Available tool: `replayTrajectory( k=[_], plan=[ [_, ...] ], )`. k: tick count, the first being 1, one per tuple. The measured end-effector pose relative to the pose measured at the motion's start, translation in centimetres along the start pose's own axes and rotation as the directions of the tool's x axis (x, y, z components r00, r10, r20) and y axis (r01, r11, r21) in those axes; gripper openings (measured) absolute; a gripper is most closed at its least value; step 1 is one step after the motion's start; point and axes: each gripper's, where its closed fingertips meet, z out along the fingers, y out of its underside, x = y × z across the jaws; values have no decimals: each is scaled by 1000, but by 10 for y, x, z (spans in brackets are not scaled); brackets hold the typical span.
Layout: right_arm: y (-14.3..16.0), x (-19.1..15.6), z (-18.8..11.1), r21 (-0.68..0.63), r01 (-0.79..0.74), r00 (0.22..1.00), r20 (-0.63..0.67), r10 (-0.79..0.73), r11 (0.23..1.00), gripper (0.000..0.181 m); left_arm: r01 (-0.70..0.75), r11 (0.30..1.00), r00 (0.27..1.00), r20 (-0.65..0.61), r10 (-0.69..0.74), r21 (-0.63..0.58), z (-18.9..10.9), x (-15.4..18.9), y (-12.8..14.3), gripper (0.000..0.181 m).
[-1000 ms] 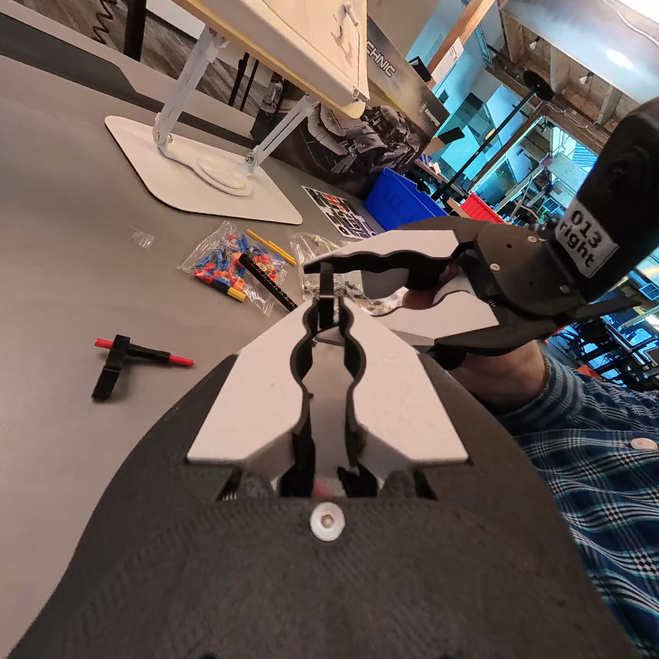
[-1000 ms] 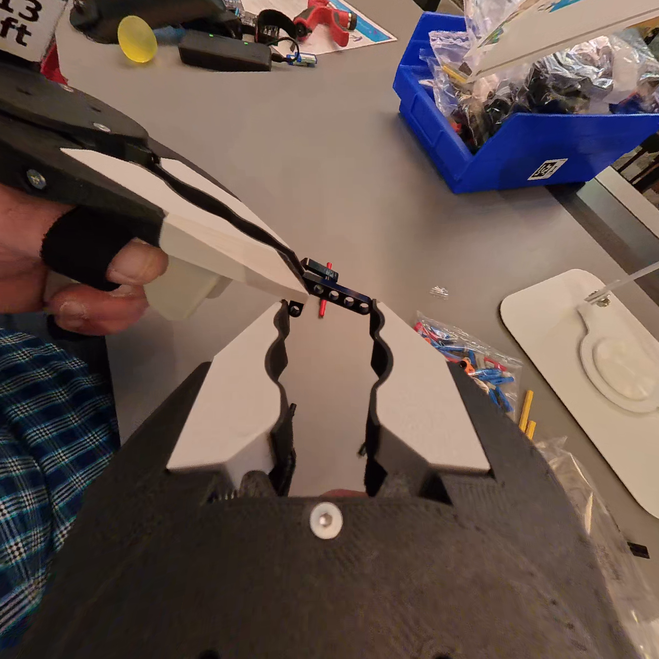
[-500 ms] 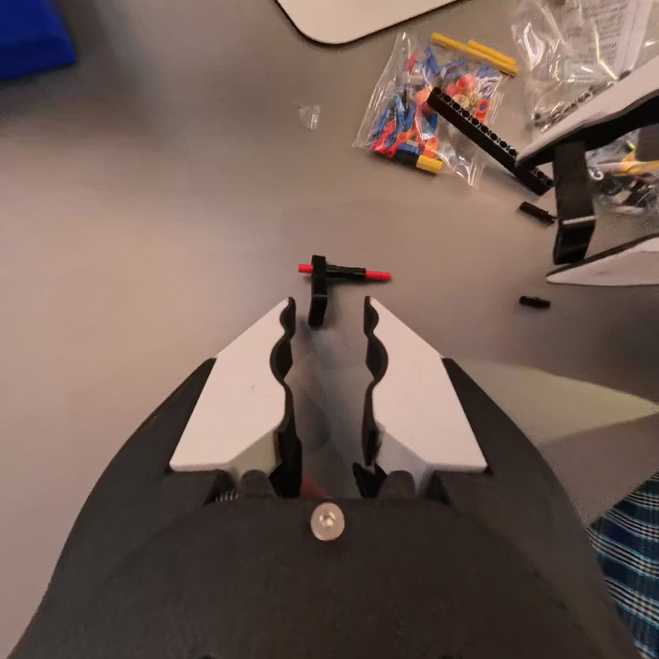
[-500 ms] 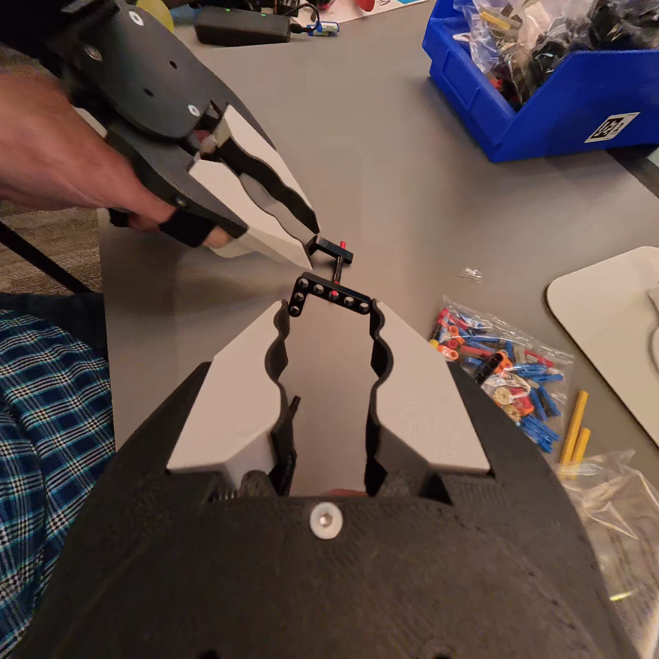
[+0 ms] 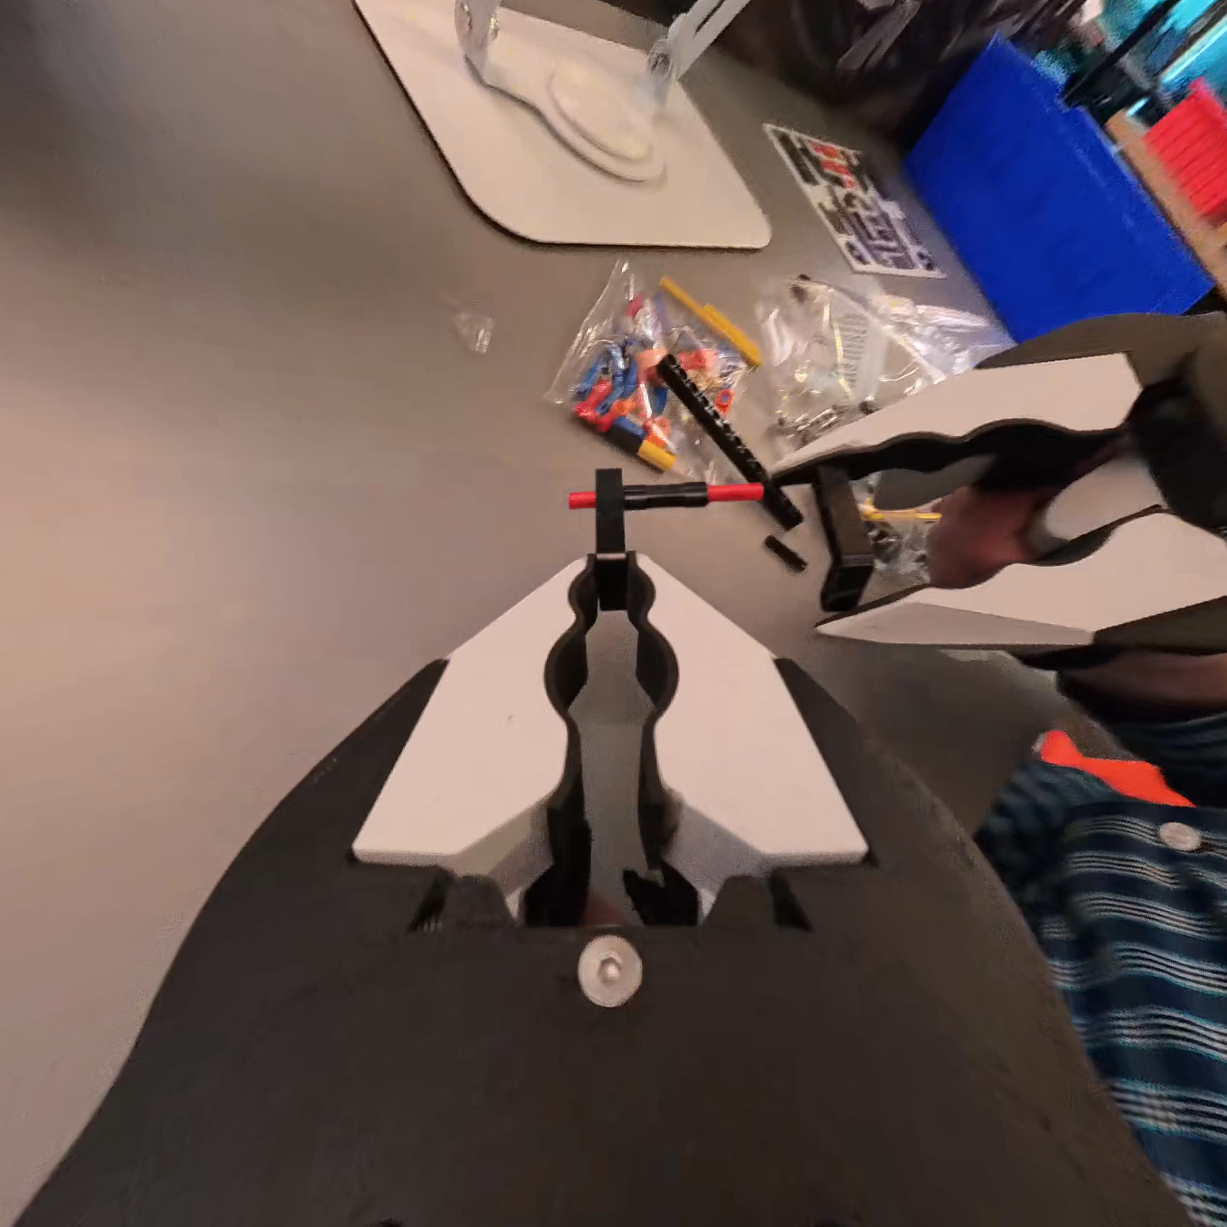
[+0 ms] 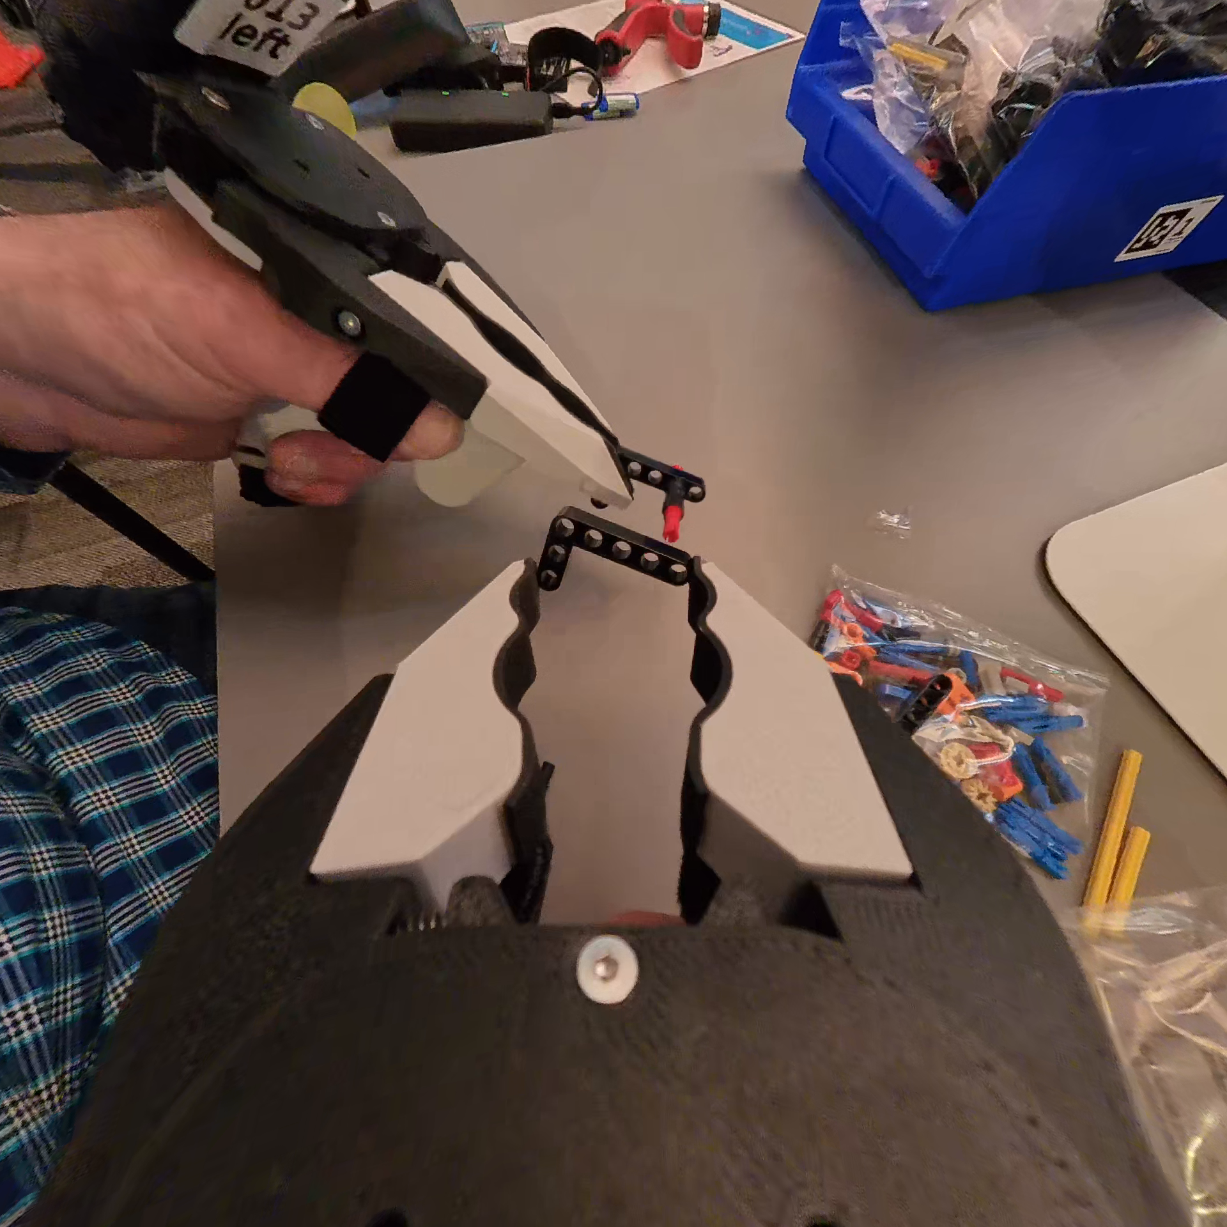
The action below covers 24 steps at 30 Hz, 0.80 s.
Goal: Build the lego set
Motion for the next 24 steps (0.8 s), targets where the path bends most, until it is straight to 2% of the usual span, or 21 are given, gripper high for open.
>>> replayTrajectory(
  k=[1,16,24],
  plan=[
    [-1,1,-1,1,1,1000,-4,-1,1000,43,13,1000,1000,-17,-13,5,0,3,-1,5],
    [-6,8,-3,0,-34,999,-5,34,999,43,126,992,980,-158,-123,9,3,23,-1,5],
    [-7,6,-8,-2,-30,1000,6,30,1000,43,181,983,969,-176,-173,34,1,22,-6,5]
  ],
)
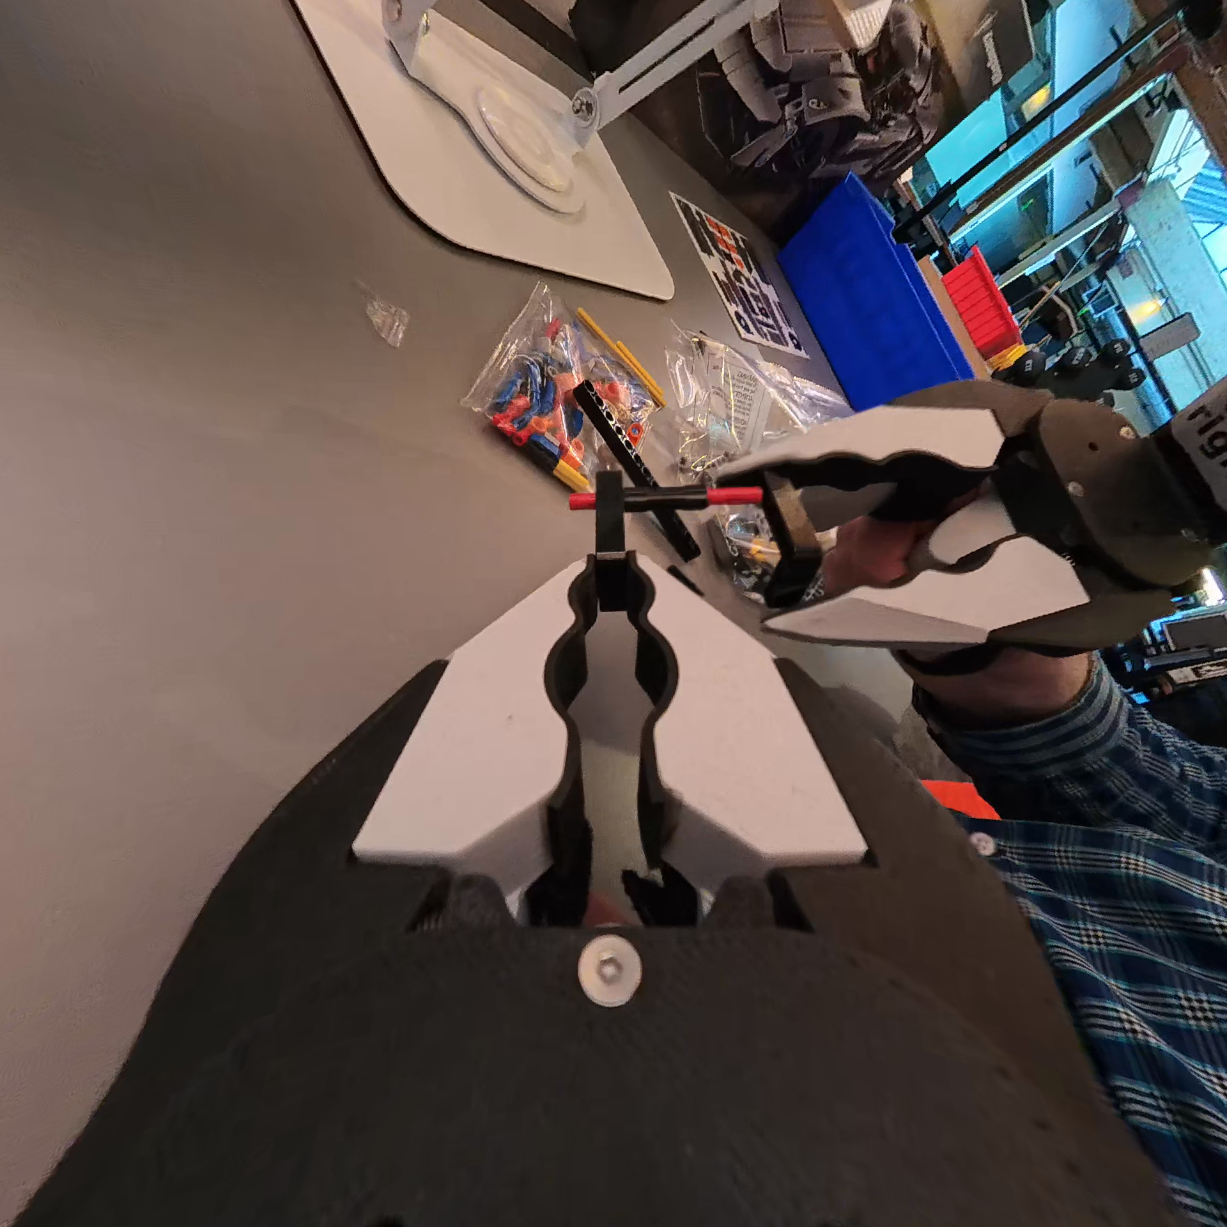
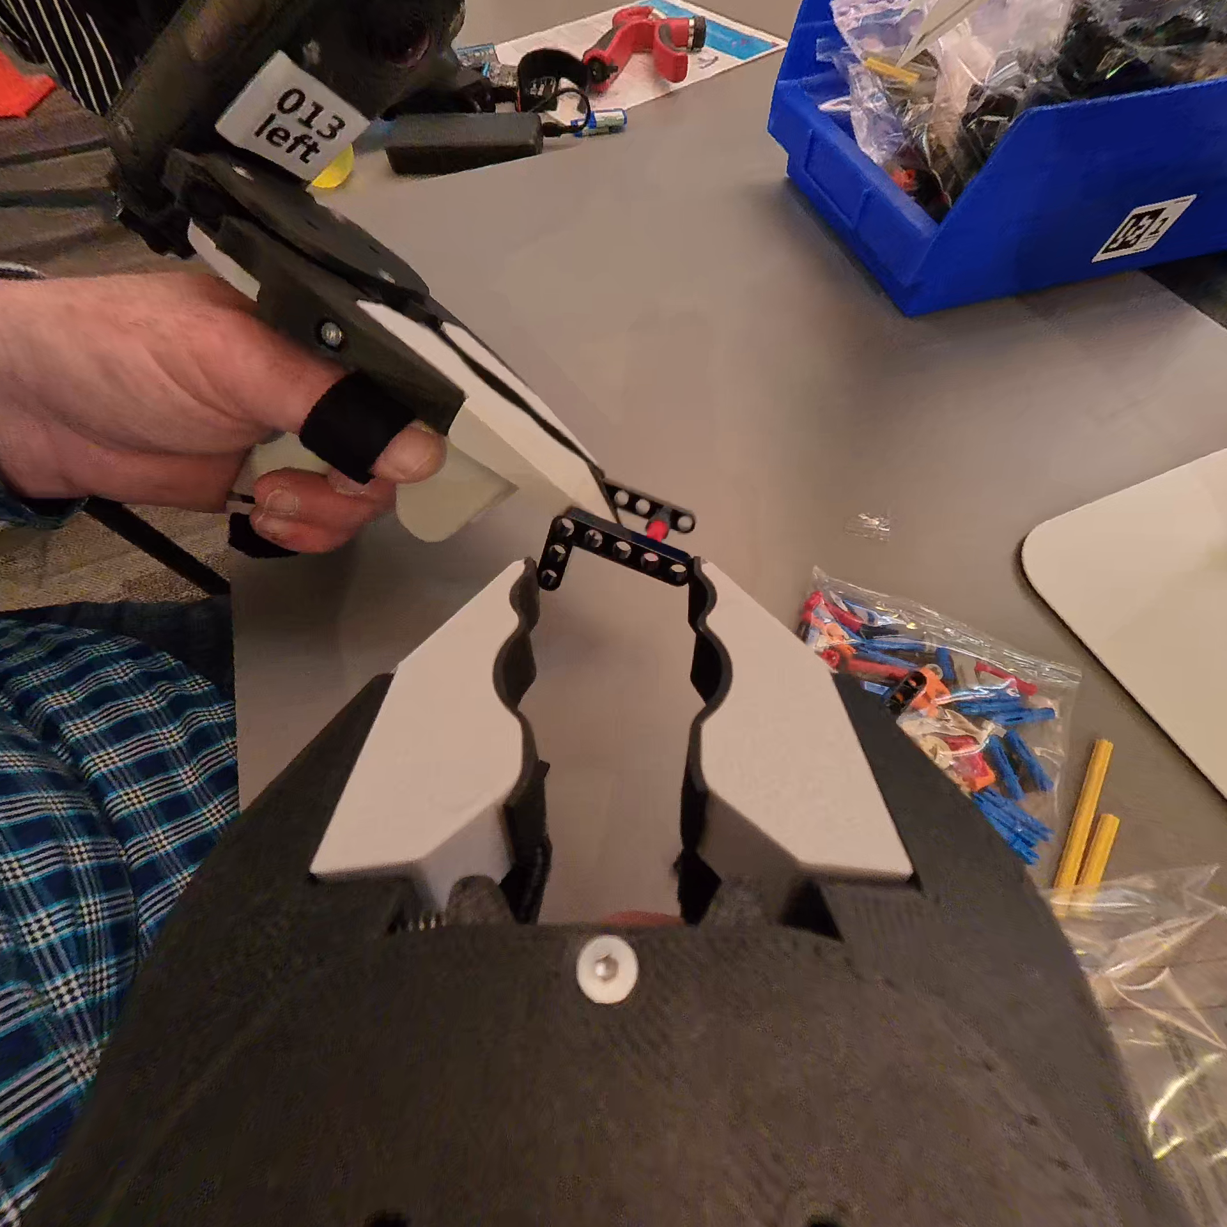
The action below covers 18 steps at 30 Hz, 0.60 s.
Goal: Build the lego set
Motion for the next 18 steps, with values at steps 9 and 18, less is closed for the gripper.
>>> replayTrajectory(
  k=[9,18],
  plan=[
    [1,0,3,-3,-17,1000,6,17,1000,43,1,1000,1000,-3,-1,-9,1,1,2,5],
    [0,1,4,-18,-66,998,21,66,998,43,-47,999,998,31,47,-9,1,-1,1,5]
  ],
)
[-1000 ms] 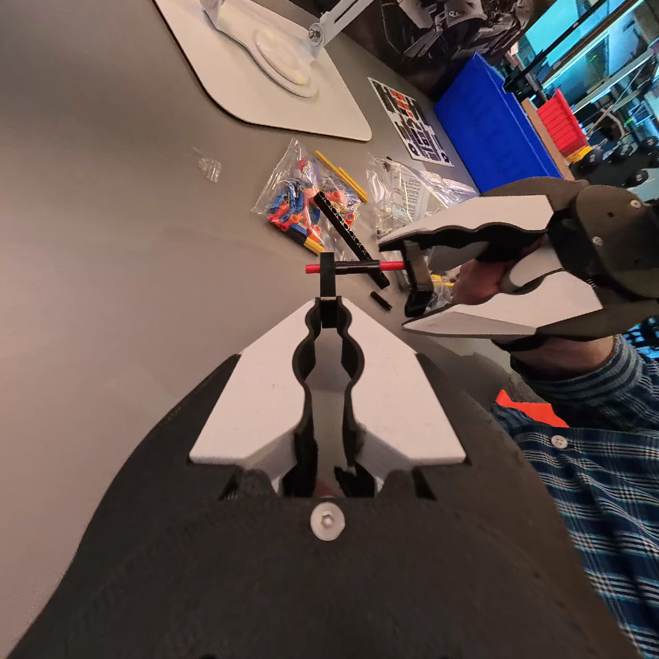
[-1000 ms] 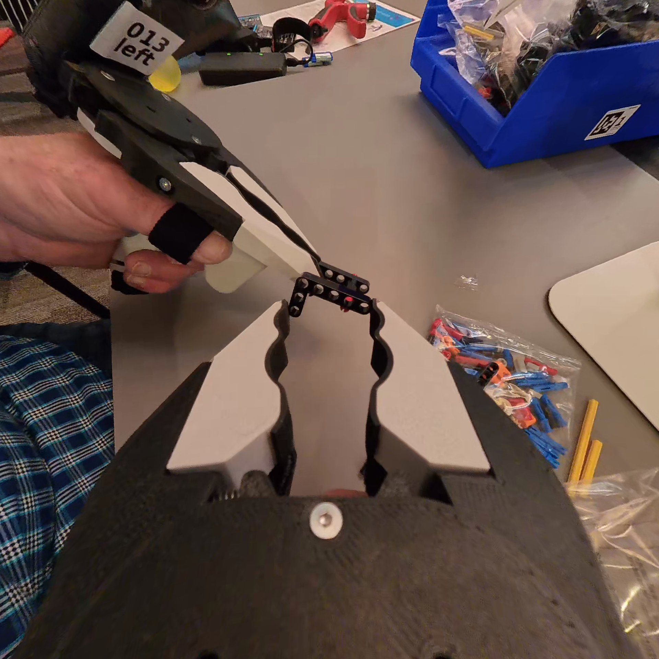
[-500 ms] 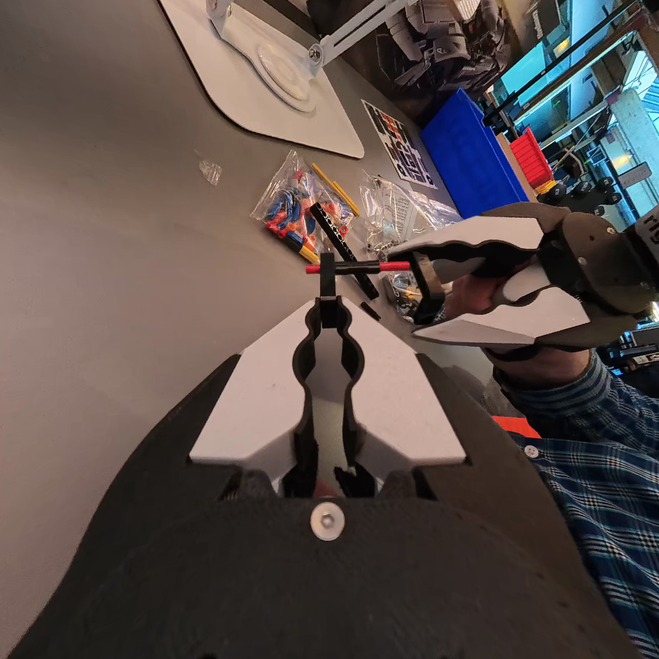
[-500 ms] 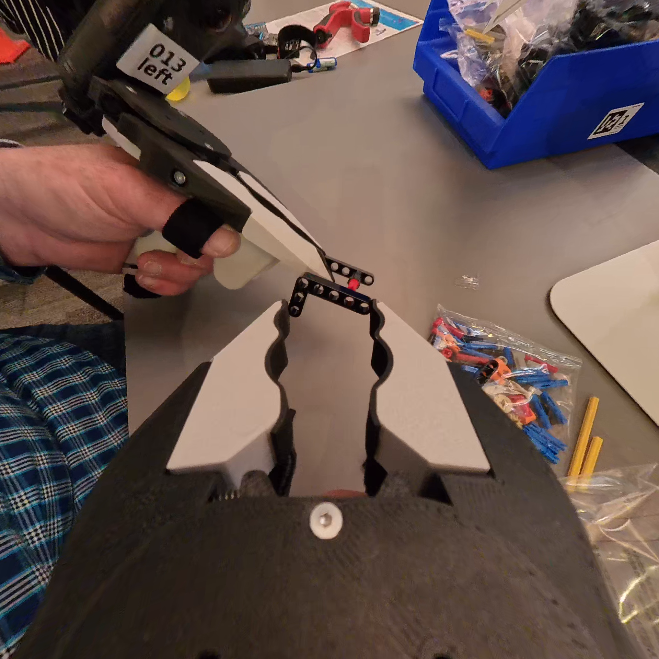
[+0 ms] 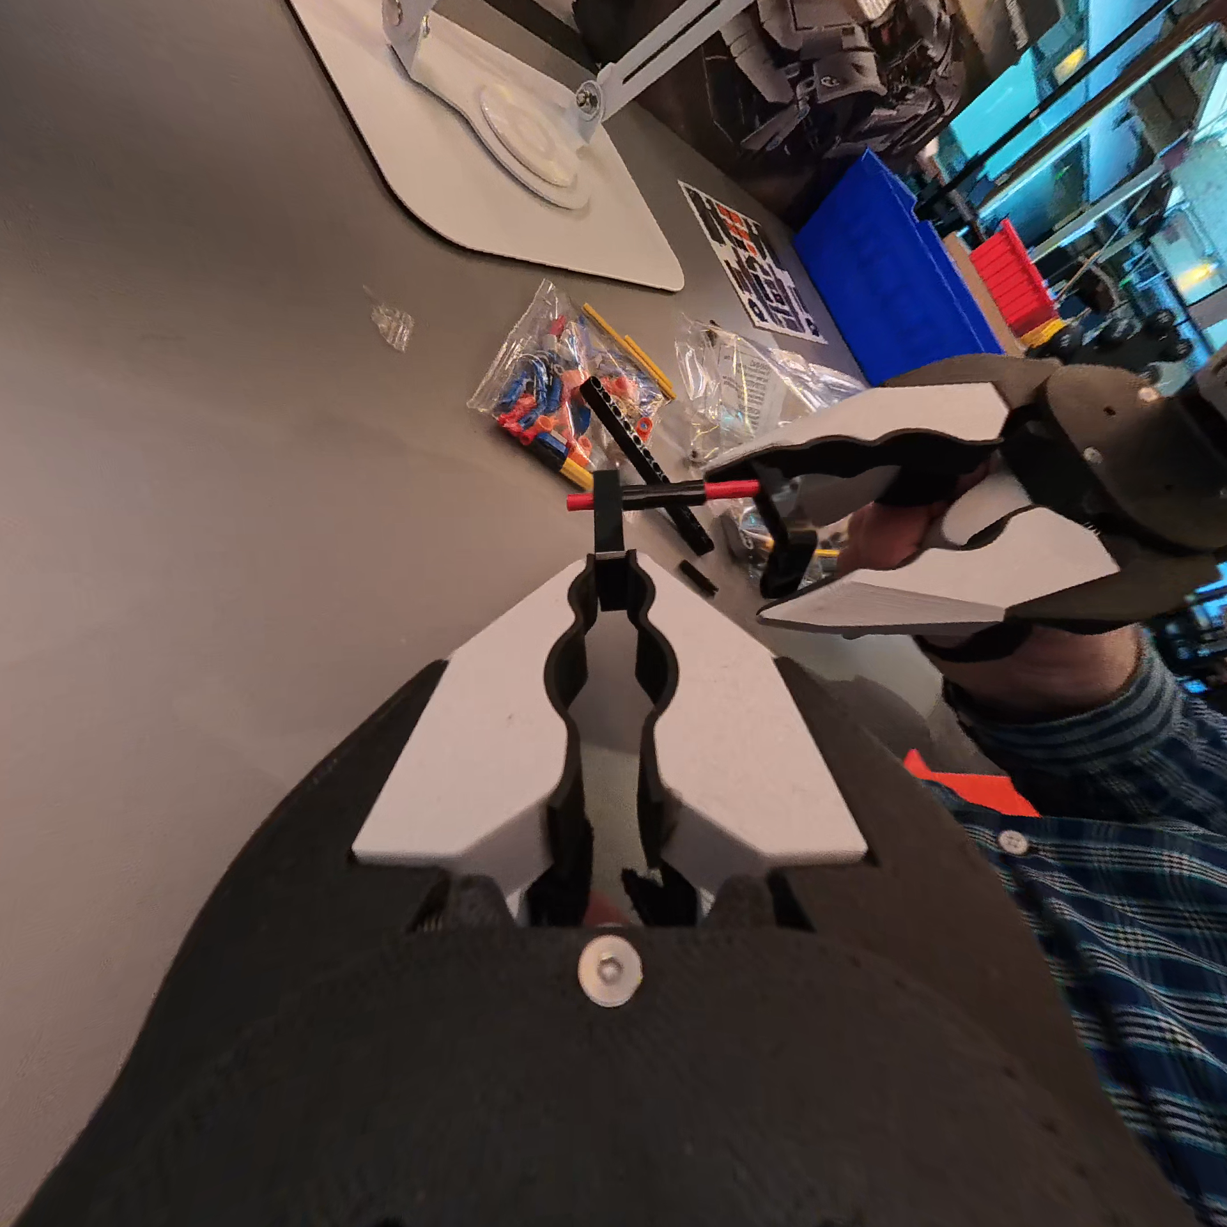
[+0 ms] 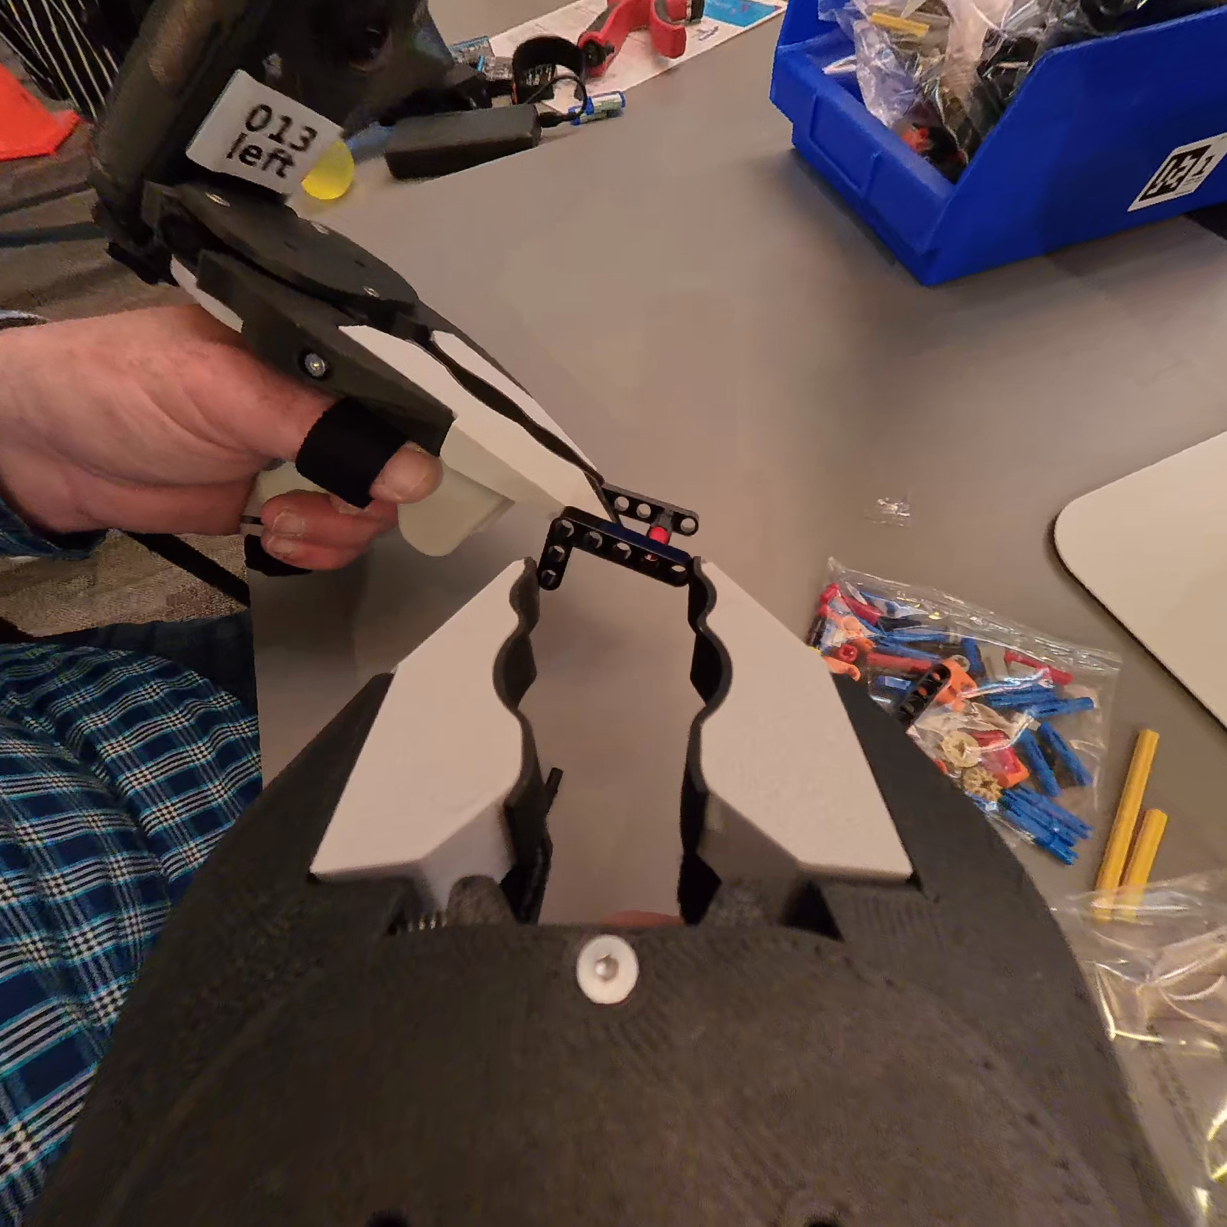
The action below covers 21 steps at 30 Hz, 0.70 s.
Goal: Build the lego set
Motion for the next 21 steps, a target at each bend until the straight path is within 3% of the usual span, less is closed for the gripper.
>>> replayTrajectory(
  k=[16,21],
  plan=[
    [-4,-1,4,-41,-84,995,59,86,996,42,-334,942,931,165,325,32,-4,9,-21,5],
    [-1,6,2,-36,-87,996,32,88,996,42,-343,939,921,208,330,27,-8,0,-22,5]
  ],
)
